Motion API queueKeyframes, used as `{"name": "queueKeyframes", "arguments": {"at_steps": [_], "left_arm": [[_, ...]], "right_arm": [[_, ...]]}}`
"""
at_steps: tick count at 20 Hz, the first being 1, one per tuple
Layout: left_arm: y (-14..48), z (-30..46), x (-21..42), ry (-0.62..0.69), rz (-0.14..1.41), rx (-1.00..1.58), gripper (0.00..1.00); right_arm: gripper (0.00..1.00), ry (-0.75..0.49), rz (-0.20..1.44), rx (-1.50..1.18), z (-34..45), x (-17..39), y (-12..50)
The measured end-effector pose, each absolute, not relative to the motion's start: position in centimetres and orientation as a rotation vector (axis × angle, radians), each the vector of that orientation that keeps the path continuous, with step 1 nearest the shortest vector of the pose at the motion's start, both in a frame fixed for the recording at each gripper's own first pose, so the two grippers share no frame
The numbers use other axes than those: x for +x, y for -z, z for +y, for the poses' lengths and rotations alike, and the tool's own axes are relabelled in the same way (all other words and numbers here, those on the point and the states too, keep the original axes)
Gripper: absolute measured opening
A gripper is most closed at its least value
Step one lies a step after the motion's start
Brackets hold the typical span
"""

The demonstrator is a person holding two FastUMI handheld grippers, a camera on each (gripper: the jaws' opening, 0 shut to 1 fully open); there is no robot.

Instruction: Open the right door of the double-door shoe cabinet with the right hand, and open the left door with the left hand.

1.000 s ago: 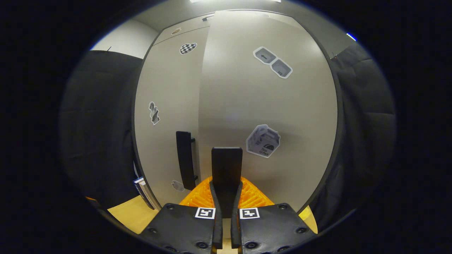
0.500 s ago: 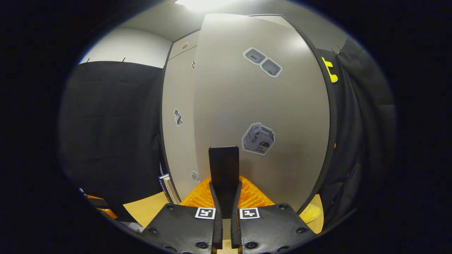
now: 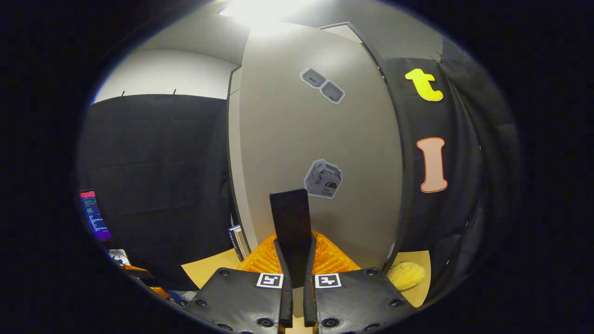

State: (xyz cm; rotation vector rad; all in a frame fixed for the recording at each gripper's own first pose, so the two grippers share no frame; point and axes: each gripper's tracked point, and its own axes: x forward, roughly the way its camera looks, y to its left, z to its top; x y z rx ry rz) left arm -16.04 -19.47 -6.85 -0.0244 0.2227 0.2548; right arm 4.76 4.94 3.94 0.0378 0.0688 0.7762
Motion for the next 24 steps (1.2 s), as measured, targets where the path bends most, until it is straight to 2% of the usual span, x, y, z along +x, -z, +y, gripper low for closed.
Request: {"name": "queueKeyframes", "arguments": {"at_steps": [5, 6, 7, 17, 22, 24], "left_arm": [[7.4, -20.8, -17.4, -0.258, 0.227, -0.009, 0.98], [7.3, -20.8, -17.5, -0.256, 0.227, -0.007, 0.98], [7.3, -20.8, -17.5, -0.254, 0.226, -0.004, 0.97], [7.9, -21.5, -17.4, -0.22, 0.235, -0.005, 0.99], [7.9, -22.2, -16.8, -0.193, 0.237, 0.007, 0.99], [7.9, -22.4, -16.5, -0.185, 0.242, 0.008, 0.99]], "right_arm": [[0.11, -0.753, 0.073, 0.044, 2.3, 4.6, -3.9], [0.07, -0.748, 0.073, 0.045, 2.1, 4.6, -3.9], [0.11, -0.741, 0.074, 0.046, 1.5, 4.6, -3.8], [0.1, -0.664, 0.078, 0.057, -4.0, 5.5, -4.0], [0.1, -0.555, 0.074, 0.07, -7.5, 7.1, -4.1], [0.09, -0.578, 0.093, 0.108, -7.4, 7.2, -4.1]]}}
